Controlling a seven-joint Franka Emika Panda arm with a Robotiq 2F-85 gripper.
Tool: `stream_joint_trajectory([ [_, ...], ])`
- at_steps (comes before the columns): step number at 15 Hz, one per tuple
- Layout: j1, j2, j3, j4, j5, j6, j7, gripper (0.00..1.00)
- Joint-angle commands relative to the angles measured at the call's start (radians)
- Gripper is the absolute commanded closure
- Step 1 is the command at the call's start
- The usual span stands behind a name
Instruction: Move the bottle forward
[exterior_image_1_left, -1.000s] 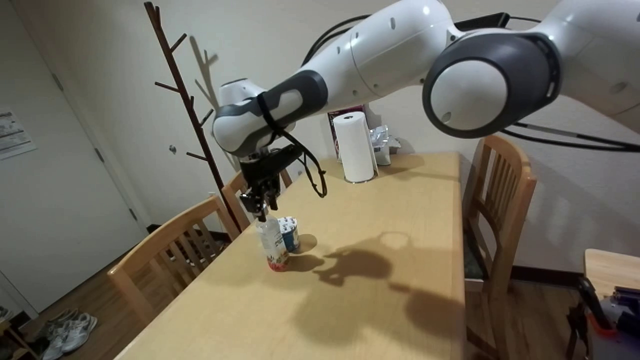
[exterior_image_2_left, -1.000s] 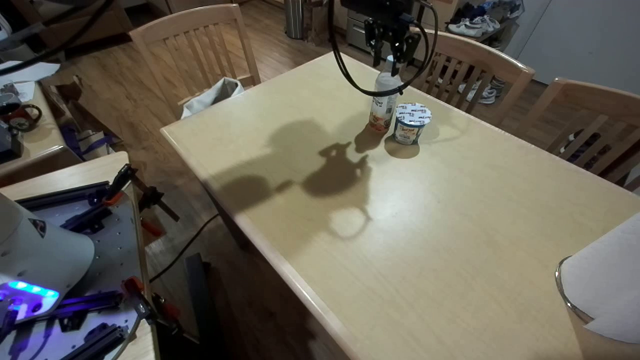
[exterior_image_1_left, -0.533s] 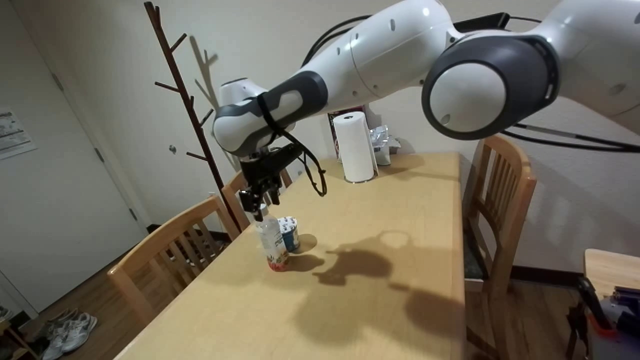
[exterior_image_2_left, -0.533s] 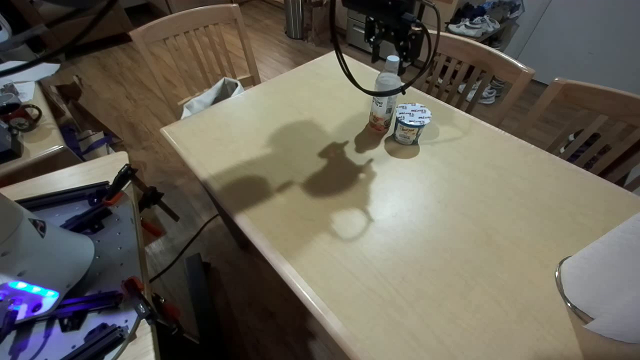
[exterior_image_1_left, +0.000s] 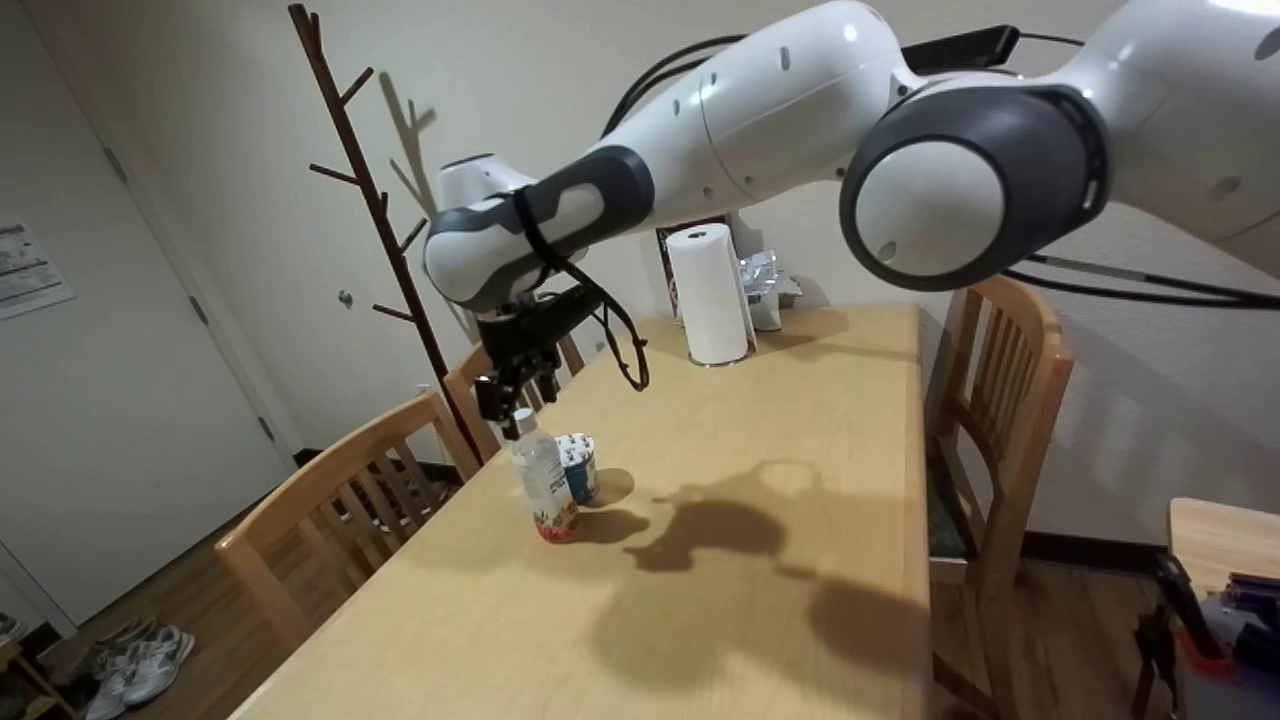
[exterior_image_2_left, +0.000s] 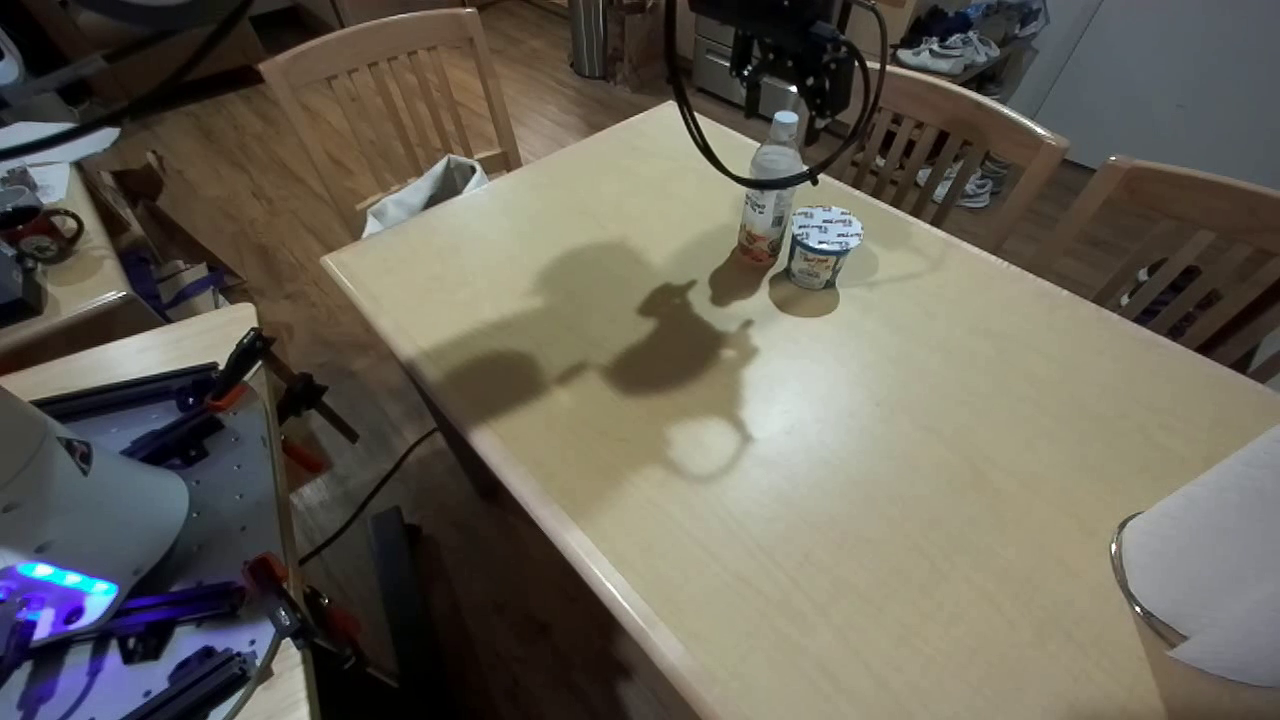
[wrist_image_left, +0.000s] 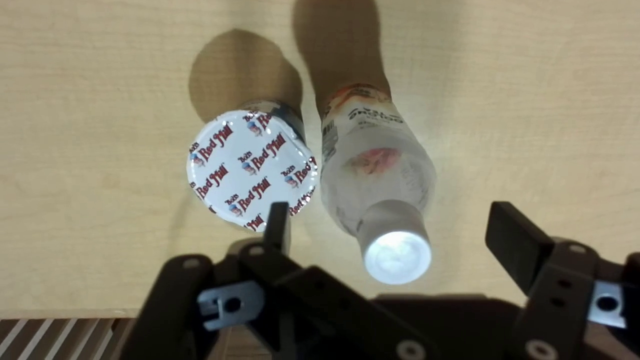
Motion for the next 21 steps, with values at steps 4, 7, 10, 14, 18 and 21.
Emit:
stream_joint_trajectory([
  [4,-0.004,0.065,0.007,0.114,-0.001,-0.039,-0.039,0.27],
  [7,-0.004,0.071,0.006,0.123,-0.001,-0.040,-0.041,0.47],
  [10,-0.004,0.070,0.005,0.123,0.000,-0.041,-0.037,0.66],
  [14,-0.001,0.041,0.005,0.097,-0.002,-0.049,-0.040,0.87],
  [18,0.005,0.002,0.003,0.062,-0.005,-0.074,-0.034,0.85],
  [21,0.015,-0.045,0.006,0.018,-0.002,-0.119,-0.028,0.85],
])
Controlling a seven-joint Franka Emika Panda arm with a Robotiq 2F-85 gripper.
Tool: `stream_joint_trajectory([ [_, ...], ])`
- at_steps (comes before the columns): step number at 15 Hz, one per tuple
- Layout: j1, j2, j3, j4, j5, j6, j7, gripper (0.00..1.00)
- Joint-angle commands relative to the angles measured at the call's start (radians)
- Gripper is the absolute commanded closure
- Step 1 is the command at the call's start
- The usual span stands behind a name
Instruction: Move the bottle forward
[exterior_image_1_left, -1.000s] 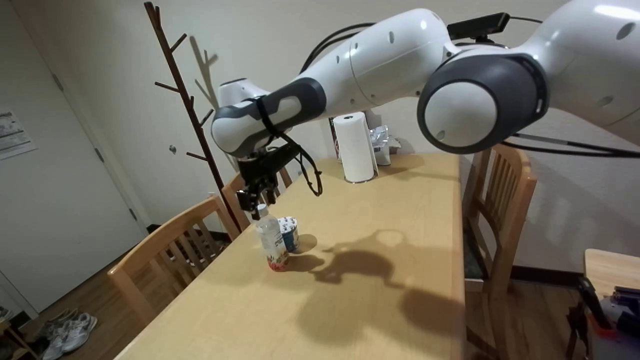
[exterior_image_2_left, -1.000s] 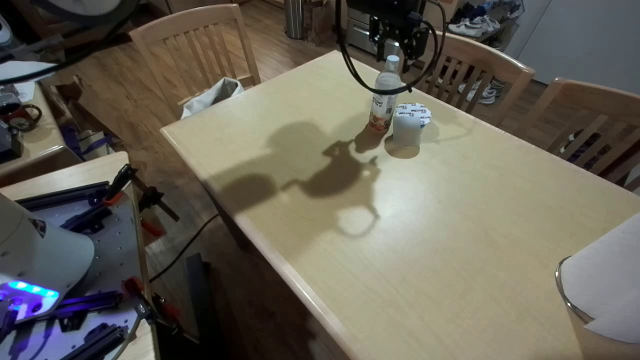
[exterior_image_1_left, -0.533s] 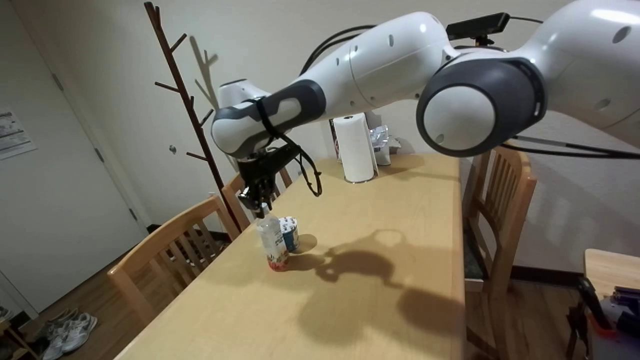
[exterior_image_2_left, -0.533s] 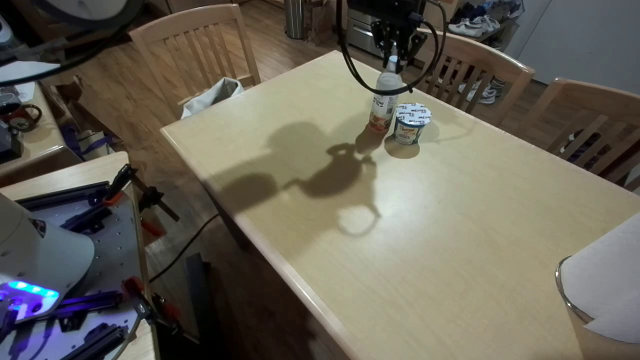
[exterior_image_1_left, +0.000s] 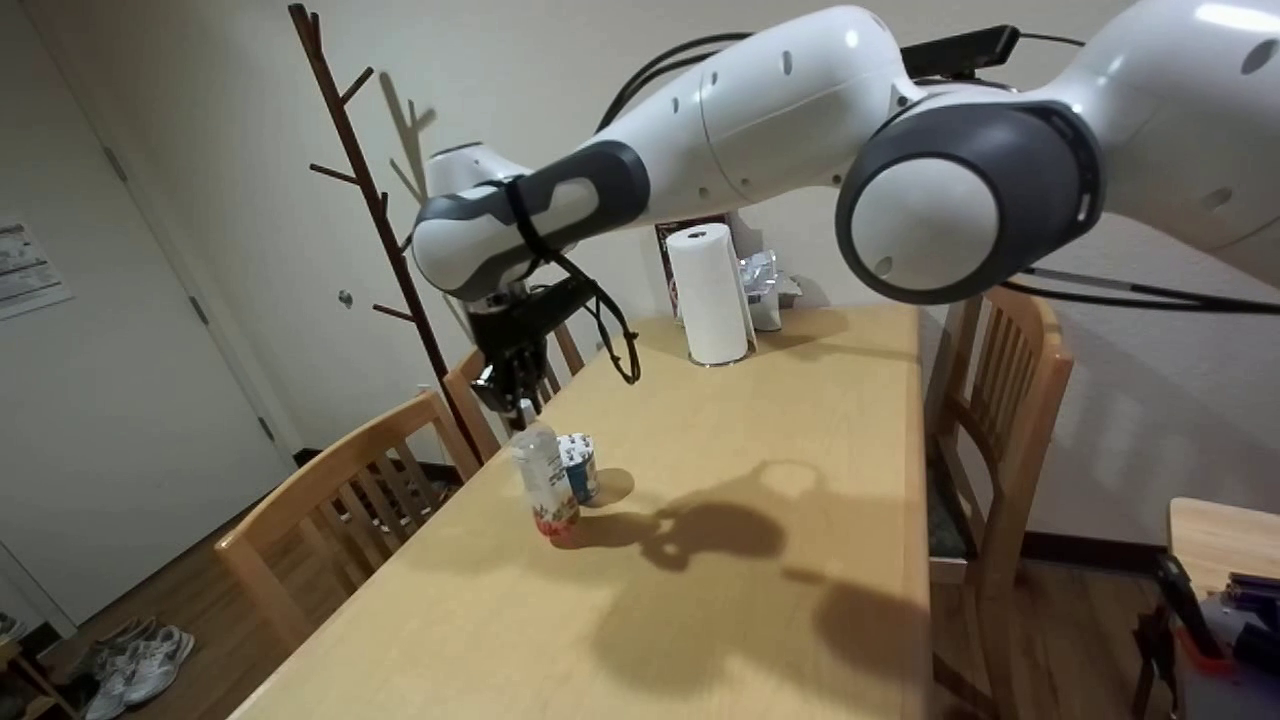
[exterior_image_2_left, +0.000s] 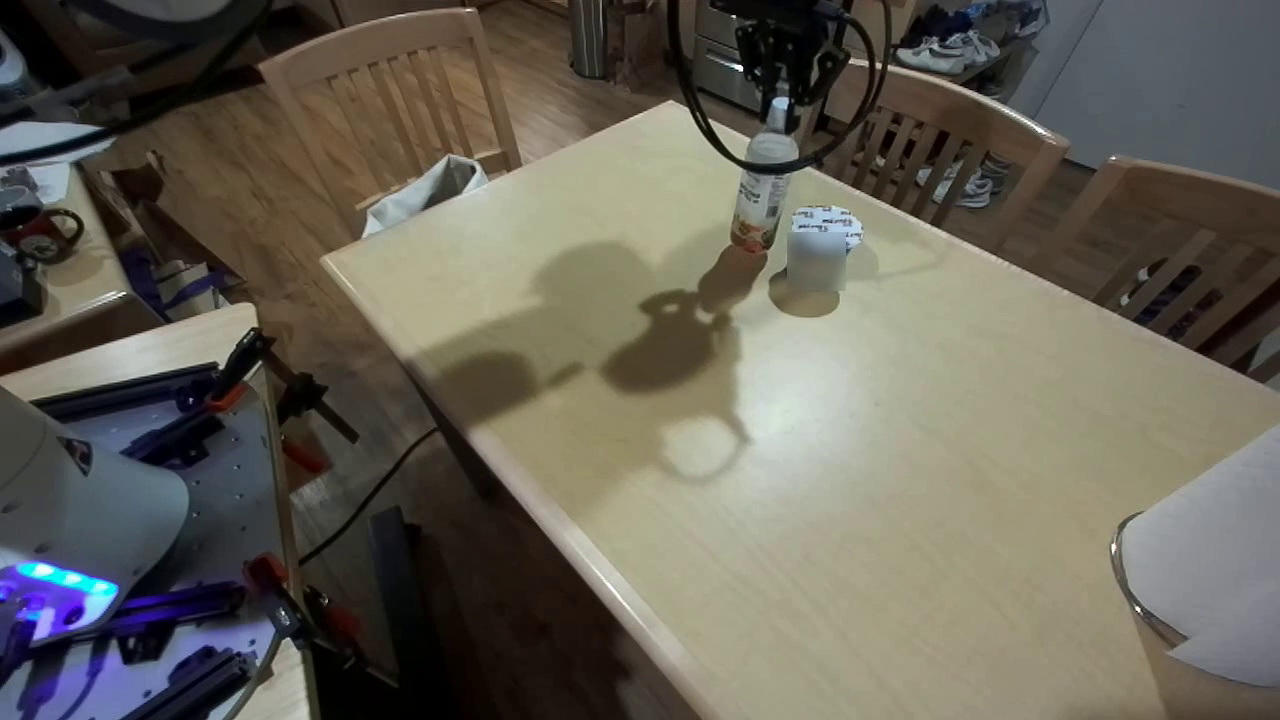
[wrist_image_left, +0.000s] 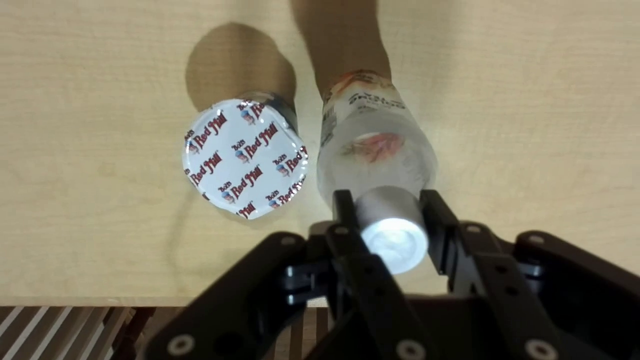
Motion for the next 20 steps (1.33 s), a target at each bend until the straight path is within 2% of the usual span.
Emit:
stream_joint_trajectory([
  [1,0.007,-0.090,0.013,-0.088,0.003,-0.066,-0.025,0.85],
  [8,0.028,-0.301,0.021,-0.384,0.011,-0.042,-0.002,0.85],
  [12,0.019,-0.404,0.029,-0.562,0.009,0.030,0.002,0.85],
  [17,0.013,-0.515,0.029,-0.807,0.002,0.254,-0.010,0.85],
  [20,0.010,-0.591,0.025,-0.963,0.004,0.350,0.010,0.85],
])
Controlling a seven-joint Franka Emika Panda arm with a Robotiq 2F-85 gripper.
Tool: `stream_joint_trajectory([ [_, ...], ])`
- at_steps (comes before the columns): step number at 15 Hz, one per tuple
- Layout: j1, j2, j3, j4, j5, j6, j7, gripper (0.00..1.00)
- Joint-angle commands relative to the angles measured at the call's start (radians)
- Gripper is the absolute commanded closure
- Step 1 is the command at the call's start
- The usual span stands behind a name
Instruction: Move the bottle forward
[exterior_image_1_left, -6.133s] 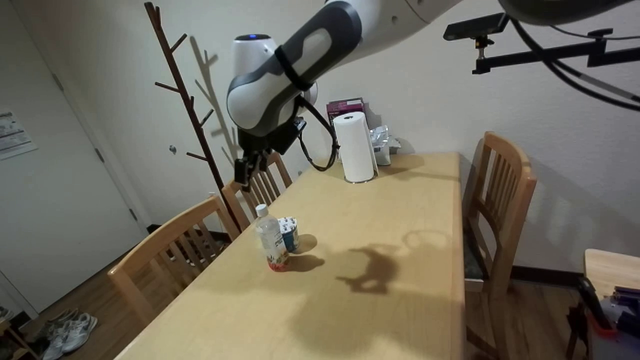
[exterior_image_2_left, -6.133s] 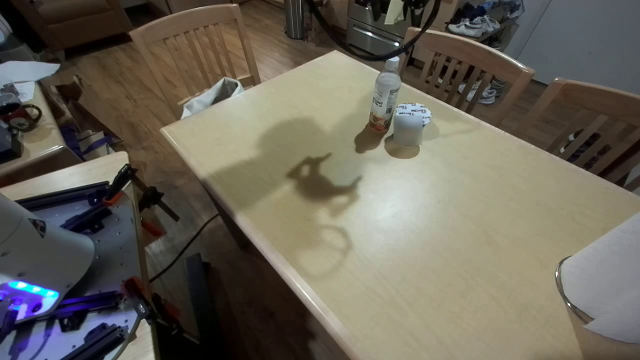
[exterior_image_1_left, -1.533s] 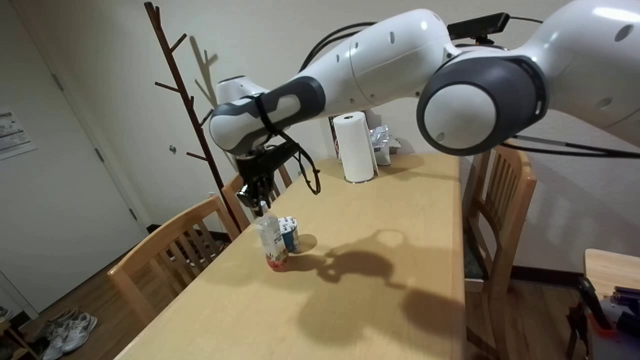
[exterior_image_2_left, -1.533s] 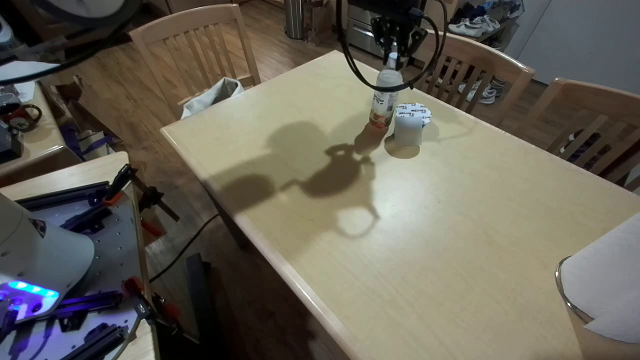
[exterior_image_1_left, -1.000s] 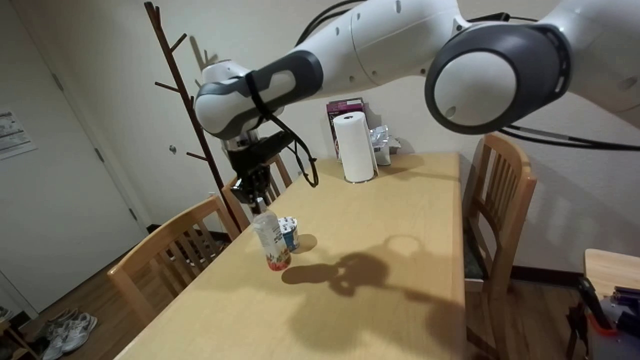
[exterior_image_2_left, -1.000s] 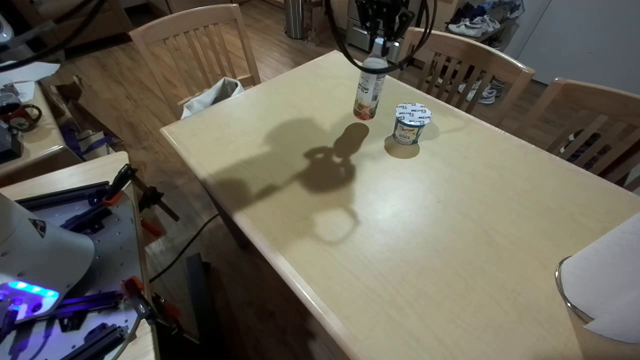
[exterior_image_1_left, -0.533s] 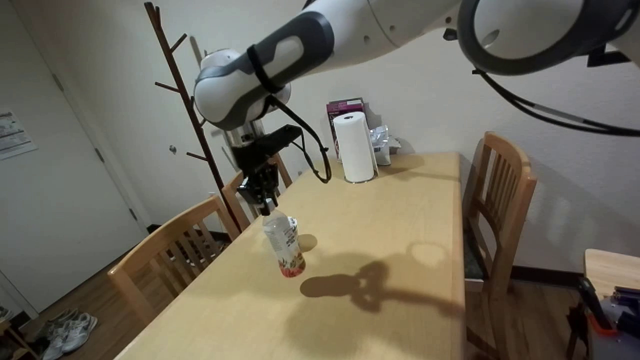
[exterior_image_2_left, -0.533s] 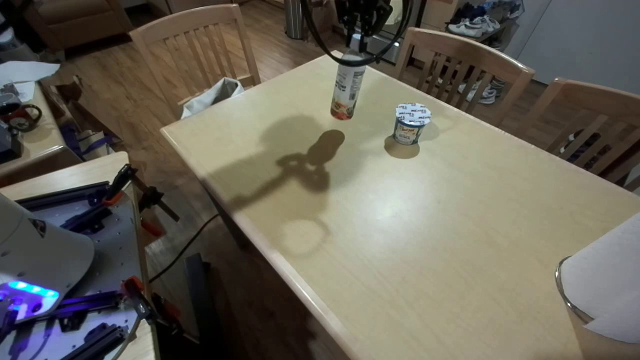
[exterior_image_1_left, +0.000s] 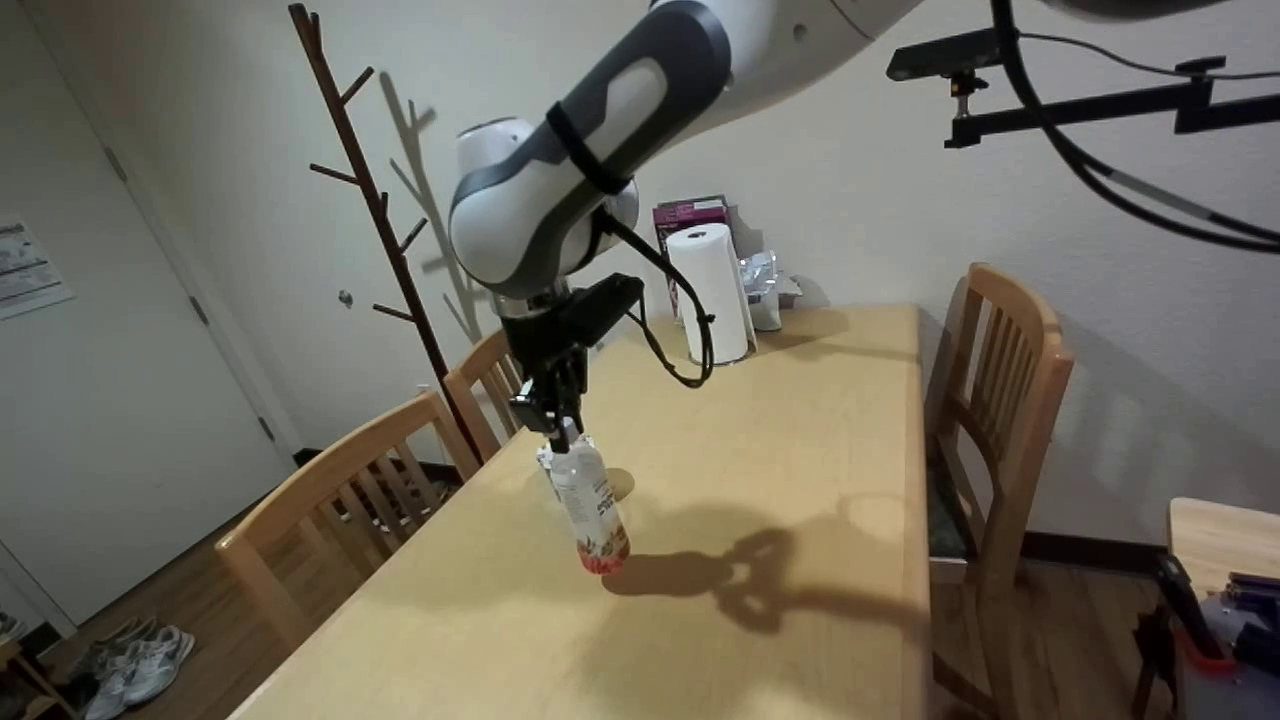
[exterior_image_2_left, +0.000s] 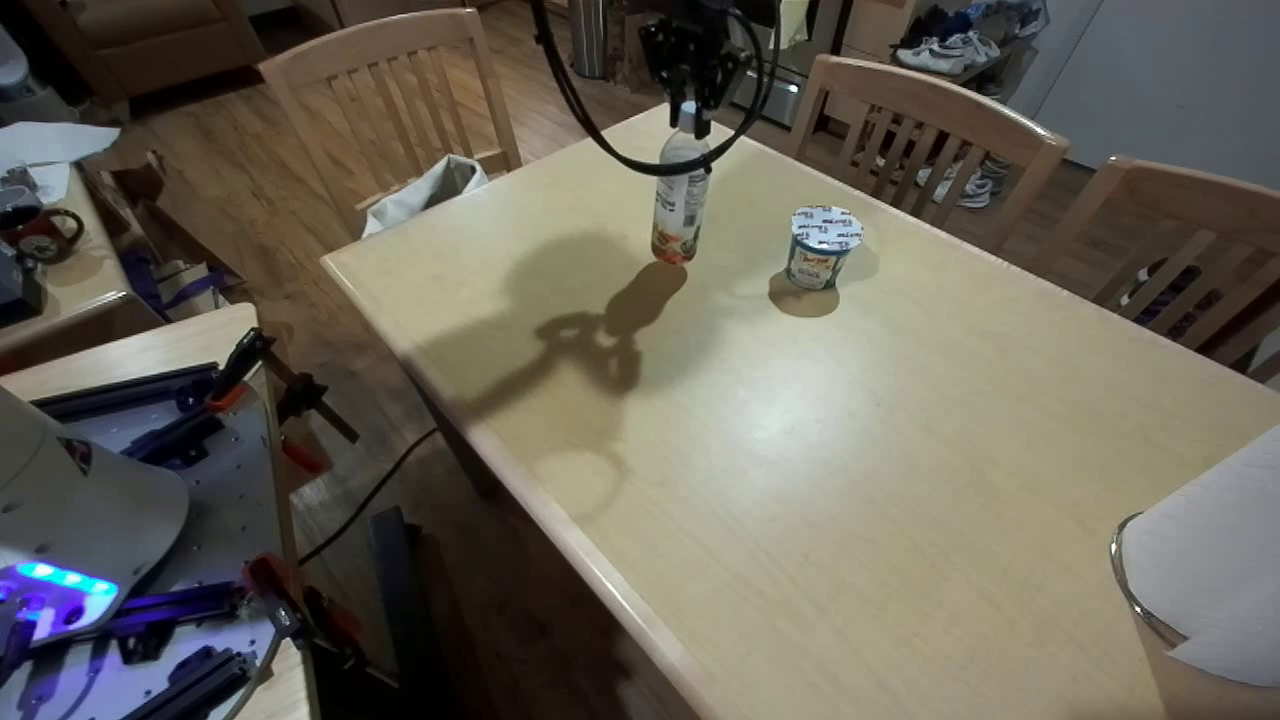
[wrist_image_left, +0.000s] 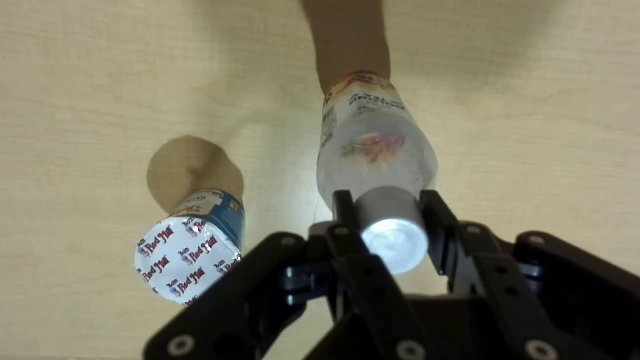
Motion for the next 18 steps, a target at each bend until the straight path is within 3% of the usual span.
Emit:
stream_joint_trajectory([
  [1,-0.018,-0.146,0.008,-0.247,0.000,0.126,0.016,0.85],
  [11,-0.011,-0.517,-0.007,-0.794,-0.019,0.361,0.098,0.84],
  [18,-0.012,-0.685,-0.002,-0.952,-0.010,0.354,0.126,0.84],
])
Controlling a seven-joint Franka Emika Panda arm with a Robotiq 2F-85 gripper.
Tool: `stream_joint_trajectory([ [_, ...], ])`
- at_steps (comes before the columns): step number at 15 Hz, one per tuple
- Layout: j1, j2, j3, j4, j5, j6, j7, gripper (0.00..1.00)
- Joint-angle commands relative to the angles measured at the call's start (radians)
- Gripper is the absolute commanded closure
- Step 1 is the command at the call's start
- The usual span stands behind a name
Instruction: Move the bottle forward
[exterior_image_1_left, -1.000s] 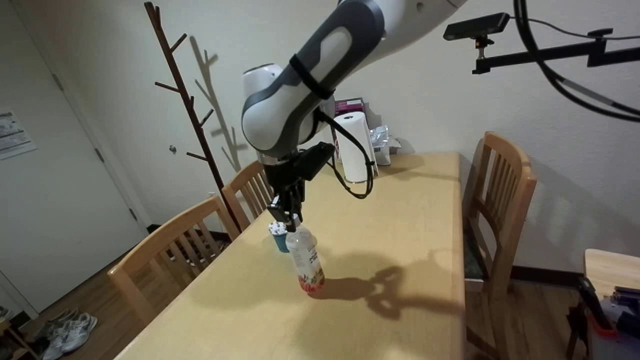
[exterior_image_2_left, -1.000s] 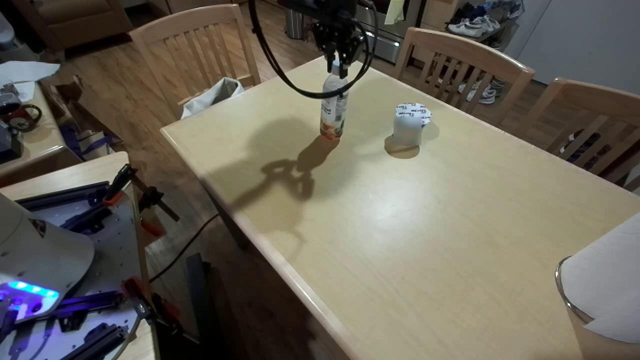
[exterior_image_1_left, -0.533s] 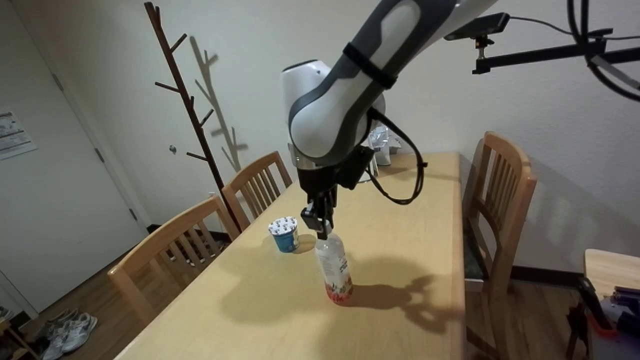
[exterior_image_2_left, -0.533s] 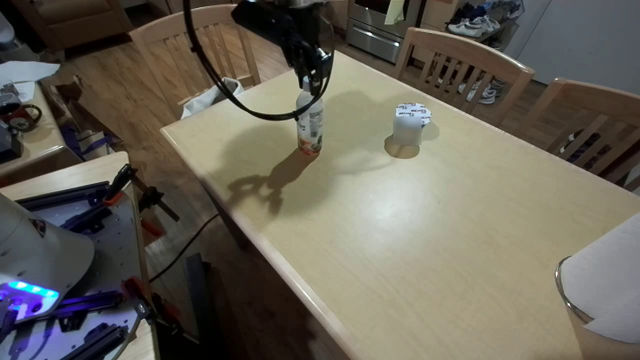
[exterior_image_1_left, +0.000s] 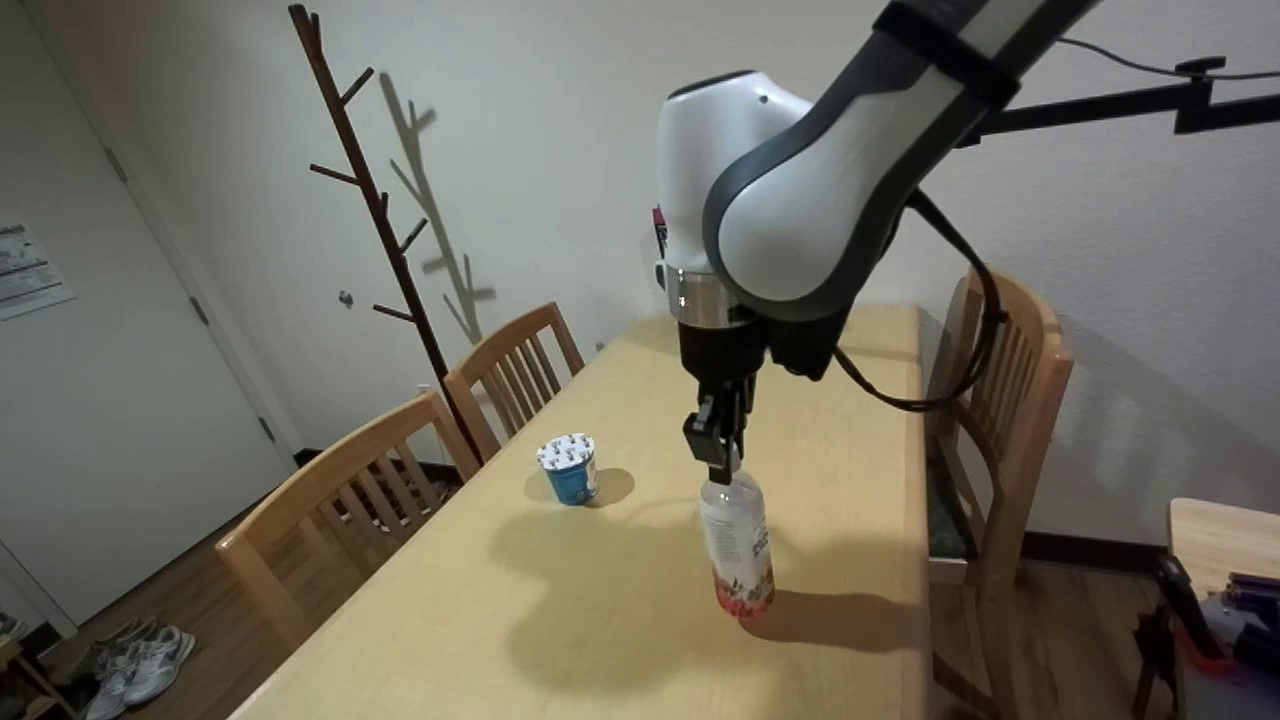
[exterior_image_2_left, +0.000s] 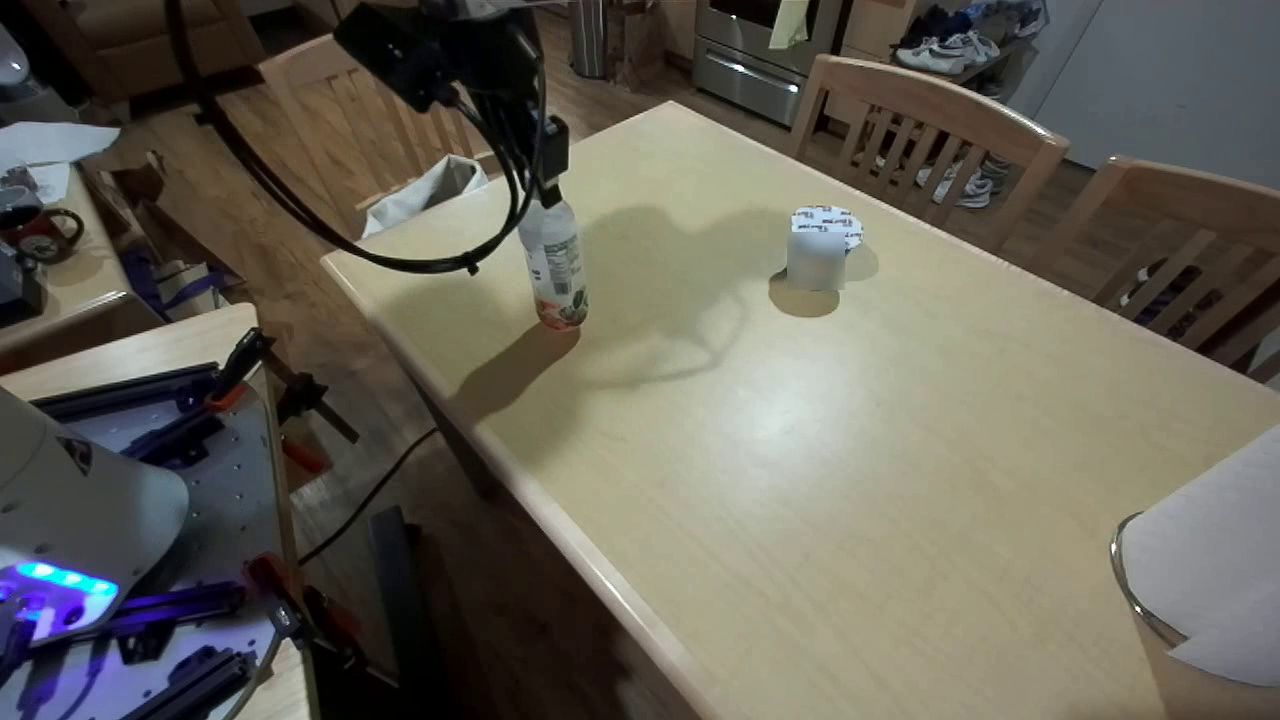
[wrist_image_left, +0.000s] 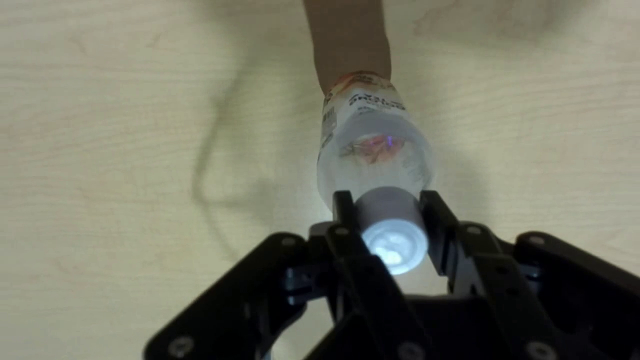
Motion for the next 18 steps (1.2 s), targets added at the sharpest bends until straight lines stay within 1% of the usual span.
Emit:
stream_joint_trajectory([
  [1,-0.008,-0.075,0.008,-0.064,-0.003,-0.008,0.018,0.85],
  [2,-0.009,-0.078,0.008,-0.065,-0.001,-0.022,0.020,0.85],
  [5,-0.003,-0.053,-0.010,-0.051,0.065,-0.081,-0.024,0.85],
  [7,0.000,-0.034,-0.025,-0.047,0.117,-0.093,-0.064,0.85],
  [9,-0.002,-0.023,-0.030,-0.044,0.147,-0.103,-0.075,0.85],
  [12,-0.006,-0.016,-0.027,-0.042,0.144,-0.122,-0.054,0.85],
  [14,-0.004,-0.015,-0.025,-0.040,0.142,-0.133,-0.067,0.85],
  [18,0.006,-0.006,-0.018,-0.033,0.110,-0.172,-0.147,0.85],
])
